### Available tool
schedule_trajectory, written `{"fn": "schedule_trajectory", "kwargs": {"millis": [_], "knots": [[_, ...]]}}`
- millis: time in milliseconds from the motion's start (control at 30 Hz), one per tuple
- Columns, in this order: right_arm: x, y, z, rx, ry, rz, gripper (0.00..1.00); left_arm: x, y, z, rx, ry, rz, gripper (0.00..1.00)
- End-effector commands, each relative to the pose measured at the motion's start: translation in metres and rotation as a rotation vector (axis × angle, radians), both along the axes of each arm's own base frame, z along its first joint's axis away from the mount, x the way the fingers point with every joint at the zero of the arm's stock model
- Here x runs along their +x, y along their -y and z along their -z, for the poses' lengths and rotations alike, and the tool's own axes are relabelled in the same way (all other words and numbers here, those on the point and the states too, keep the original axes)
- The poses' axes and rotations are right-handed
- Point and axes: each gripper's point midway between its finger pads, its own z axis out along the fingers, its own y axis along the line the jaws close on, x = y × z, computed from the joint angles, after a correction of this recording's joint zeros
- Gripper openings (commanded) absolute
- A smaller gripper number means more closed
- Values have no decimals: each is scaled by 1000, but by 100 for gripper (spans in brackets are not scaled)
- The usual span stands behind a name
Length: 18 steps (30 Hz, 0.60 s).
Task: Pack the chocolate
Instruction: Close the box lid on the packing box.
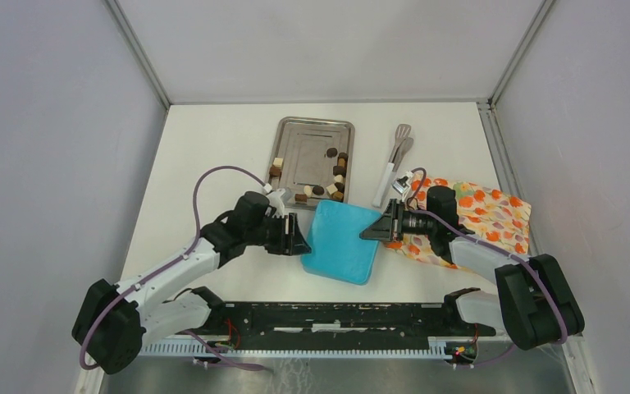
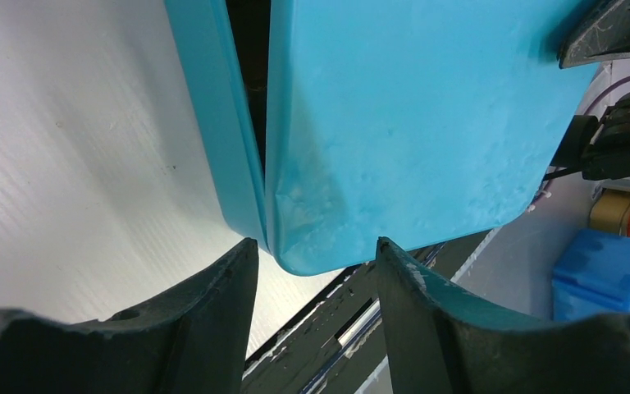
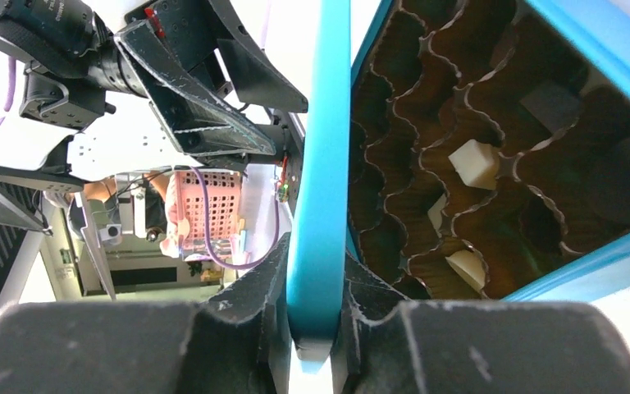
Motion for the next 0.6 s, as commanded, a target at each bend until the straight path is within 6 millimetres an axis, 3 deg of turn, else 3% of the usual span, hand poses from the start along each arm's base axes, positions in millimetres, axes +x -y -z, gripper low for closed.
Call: {"fn": "schedule_trajectory", "kwargs": {"millis": [0,567], "knots": [[9,4,3,-23,56,26,25,9,13,-20,-39,65,40,60],[21,15,16,-88,80,61,28,16,19,-7,18,49,54,58]]}}
